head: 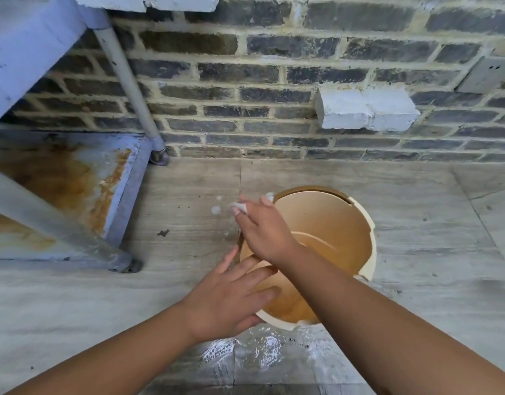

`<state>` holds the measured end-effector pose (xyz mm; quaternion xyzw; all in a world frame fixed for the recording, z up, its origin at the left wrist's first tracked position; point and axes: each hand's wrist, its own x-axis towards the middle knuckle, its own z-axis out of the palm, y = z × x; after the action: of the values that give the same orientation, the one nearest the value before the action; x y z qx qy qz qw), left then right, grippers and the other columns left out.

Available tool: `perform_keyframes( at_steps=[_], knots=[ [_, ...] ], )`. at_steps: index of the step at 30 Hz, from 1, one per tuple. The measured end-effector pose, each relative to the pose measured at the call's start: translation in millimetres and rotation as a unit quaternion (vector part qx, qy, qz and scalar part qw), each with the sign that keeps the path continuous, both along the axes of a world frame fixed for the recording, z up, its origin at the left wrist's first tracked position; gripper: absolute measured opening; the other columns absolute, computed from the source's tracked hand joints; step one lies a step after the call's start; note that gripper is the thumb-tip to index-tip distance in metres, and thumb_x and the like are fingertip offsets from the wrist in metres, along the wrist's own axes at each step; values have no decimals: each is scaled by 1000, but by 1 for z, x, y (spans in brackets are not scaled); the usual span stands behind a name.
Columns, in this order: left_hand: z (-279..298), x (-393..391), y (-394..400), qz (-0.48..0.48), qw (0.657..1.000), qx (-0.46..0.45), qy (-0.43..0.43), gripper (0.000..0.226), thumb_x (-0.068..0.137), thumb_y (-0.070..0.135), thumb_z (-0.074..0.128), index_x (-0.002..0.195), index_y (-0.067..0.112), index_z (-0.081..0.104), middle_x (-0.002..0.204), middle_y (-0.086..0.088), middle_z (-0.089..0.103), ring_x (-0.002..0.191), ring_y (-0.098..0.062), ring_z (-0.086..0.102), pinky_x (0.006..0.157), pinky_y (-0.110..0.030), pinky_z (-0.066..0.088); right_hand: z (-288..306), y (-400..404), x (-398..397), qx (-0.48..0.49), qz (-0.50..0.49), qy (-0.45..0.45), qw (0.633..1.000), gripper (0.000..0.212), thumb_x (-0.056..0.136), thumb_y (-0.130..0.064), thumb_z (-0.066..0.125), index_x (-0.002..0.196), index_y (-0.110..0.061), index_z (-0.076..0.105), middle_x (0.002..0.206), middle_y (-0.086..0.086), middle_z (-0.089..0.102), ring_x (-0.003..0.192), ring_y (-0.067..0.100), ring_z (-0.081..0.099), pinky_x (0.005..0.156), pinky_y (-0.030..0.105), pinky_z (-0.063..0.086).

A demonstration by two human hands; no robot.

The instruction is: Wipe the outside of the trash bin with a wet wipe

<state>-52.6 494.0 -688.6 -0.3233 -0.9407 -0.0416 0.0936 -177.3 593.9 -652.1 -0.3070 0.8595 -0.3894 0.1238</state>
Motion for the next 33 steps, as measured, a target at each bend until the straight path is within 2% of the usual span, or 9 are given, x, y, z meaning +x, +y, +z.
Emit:
perform_keyframes(
  at_steps=[2,6,8,10,12,16,26,30,33],
  knots=[
    [-2,-2,1,-25,998,53,27,22,76,36,71,91,22,63,98,0,61,107,-21,52,102,-63,36,14,-1,16,-72,15,-117,990,37,103,-24,42,71,-18,60,68,-2,61,67,3,52,73,31,40],
    [0,-10,-11,-21,988,146,38,13,85,29,68,78,18,69,82,3,65,103,-21,64,90,-46,44,42,5,16,-264,-68,-367,889,41,102,-20,47,63,-20,61,56,-8,59,49,5,51,52,23,39],
    [8,-17,-22,24,976,217,17,20,86,32,66,78,14,70,82,0,68,103,-20,64,91,-41,41,61,17,3,-366,-113,-419,824,30,97,-21,49,87,4,62,78,21,59,64,24,54,60,29,39],
    [17,-25,-34,81,946,314,-26,22,82,31,68,78,9,70,83,-5,69,98,-19,63,95,-37,43,79,35,-14,-438,-136,-430,777,54,93,-28,46,115,21,50,101,36,51,81,41,52,76,38,43],
    [22,-31,-49,136,898,411,-74,15,79,25,71,78,9,69,83,-10,69,90,-17,62,87,-27,47,92,57,-32,-495,-136,-425,746,59,90,-33,45,126,13,51,112,30,59,100,37,58,89,38,47],
    [5,-28,-73,269,773,539,-197,20,79,4,74,74,20,64,74,6,66,70,-7,58,67,-24,47,82,84,-49,-555,-164,-391,716,45,101,-32,36,110,-4,71,113,17,67,114,31,56,99,39,37],
    [-49,-29,-78,381,685,555,-278,19,93,13,62,74,16,58,68,1,54,64,-11,48,66,-31,38,-12,85,-29,-449,-297,-423,729,37,103,-35,39,115,-10,64,114,11,71,101,24,66,77,32,48],
    [-49,-43,-73,391,700,539,-258,10,84,36,64,74,32,63,67,16,59,63,-5,51,62,-24,42,-35,82,-12,-346,-207,-352,845,34,101,-26,38,110,-6,63,97,8,69,101,18,65,89,33,47],
    [-48,-51,-64,378,727,522,-236,5,81,39,64,77,39,64,71,21,62,66,4,54,61,-11,42,-54,76,11,-238,-119,-310,913,39,97,-33,39,125,-16,59,141,4,53,134,7,44,114,27,29]
  ],
)
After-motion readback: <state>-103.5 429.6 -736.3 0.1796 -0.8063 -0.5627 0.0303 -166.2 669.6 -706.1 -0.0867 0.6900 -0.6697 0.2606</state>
